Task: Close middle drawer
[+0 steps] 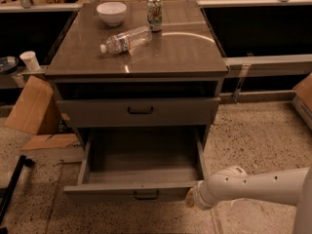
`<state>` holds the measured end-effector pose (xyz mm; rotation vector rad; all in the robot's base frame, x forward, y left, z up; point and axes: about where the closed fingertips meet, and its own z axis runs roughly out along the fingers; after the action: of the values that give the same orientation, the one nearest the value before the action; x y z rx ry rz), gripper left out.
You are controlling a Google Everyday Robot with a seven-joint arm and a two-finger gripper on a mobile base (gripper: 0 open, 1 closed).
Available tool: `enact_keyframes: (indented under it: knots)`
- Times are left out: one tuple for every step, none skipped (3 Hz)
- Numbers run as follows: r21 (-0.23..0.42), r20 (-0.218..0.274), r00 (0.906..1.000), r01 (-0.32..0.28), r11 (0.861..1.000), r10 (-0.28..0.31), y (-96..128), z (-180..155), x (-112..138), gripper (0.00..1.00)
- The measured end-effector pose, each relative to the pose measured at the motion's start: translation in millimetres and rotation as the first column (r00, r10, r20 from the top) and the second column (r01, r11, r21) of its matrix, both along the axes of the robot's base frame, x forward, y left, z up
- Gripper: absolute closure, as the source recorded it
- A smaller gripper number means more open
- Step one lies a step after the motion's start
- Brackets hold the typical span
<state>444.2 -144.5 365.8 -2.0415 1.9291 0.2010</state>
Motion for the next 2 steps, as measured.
enact_keyframes:
  knots:
    - [0.000,0.000,1.0000,0.000,1.000,0.000,0.0,0.0,0.0,0.34]
    - [0.002,0.000,1.0000,0.000,1.000,0.000,0.1,-0.3,0.0,0.11]
